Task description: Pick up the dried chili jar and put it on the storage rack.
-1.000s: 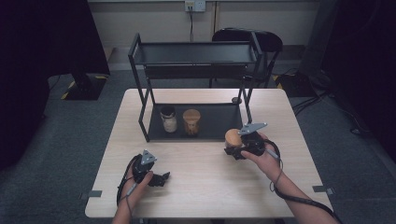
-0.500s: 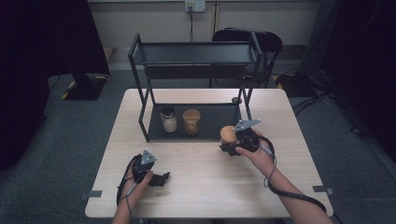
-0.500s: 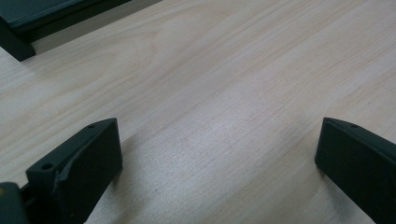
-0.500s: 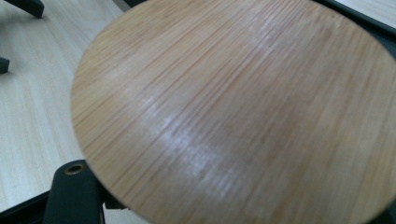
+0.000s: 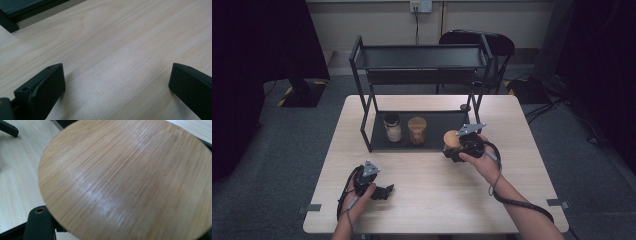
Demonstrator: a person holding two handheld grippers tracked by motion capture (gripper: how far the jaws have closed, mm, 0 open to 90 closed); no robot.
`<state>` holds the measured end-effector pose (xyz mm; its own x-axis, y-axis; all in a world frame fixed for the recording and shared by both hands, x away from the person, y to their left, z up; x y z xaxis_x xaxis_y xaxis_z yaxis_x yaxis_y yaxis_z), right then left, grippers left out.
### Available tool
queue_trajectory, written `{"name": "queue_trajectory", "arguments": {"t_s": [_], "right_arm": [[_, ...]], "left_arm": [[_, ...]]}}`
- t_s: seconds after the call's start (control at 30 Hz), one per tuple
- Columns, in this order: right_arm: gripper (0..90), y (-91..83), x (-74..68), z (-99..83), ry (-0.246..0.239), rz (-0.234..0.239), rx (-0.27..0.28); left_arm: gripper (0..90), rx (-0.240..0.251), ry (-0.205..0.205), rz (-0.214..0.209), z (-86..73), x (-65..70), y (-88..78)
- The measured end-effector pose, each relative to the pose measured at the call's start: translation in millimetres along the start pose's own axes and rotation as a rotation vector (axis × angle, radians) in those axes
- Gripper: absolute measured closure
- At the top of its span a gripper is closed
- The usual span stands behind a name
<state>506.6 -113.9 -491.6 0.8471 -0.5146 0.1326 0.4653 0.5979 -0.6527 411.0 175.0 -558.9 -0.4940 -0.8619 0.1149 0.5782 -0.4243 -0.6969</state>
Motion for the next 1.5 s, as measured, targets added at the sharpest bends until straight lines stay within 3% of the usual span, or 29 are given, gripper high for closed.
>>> {"name": "queue_trajectory", "arguments": {"t_s": [0.9, 1.5], "right_arm": [[25.5, 28.6, 13.1, 26.7, 0.015, -0.032, -0.012], [25.5, 48.4, 28.6, 32.4, 0.042, -0.057, -0.022]], "left_arm": [[0.2, 0.000, 0.001, -0.001, -0.1, 0.0, 0.0], [0.2, 0.000, 0.002, -0.002, -0.1, -0.1, 0.0]]}}
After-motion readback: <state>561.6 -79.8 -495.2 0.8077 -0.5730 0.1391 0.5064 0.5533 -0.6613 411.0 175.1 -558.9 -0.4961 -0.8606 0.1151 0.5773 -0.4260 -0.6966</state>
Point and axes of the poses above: each handheld gripper's, and its own axes: y roughly forward along the jaws, z roughly out of its top, x roughly to its right, the point moved 7 cm from there along y, roughly forward along the jaws, and after that the axes turned 10 degrees about -y, right-handed, at the moved point
